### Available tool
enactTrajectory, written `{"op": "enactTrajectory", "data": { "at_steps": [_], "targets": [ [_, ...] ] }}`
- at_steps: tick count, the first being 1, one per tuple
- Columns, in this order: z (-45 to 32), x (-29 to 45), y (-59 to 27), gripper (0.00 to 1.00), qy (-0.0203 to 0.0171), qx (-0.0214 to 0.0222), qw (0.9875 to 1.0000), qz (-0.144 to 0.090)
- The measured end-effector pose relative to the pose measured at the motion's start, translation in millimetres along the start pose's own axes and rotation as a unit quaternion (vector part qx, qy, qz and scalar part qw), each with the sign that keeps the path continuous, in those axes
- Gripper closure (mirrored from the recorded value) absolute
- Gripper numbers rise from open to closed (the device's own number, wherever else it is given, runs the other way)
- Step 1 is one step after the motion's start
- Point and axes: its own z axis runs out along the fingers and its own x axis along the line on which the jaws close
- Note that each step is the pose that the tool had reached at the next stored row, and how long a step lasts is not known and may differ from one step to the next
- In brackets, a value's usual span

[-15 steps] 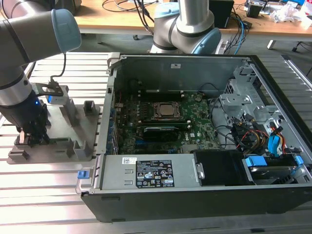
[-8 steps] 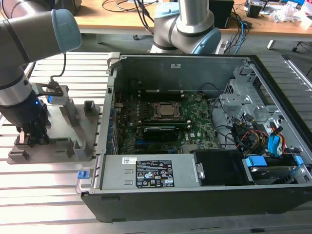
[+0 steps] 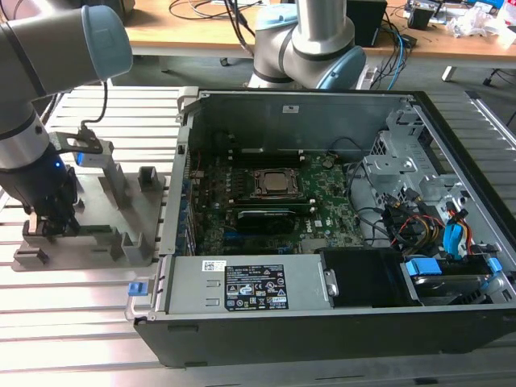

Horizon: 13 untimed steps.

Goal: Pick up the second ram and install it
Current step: 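Pick up the second ram and move it above second insertion slot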

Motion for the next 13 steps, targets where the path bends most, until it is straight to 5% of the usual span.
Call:
{"op": "enactTrajectory", "data": {
  "at_steps": [13],
  "targets": [
    [-29.6,-0.4,0.5,0.86,0.0,0.0,1.0,0.0]
  ]
}}
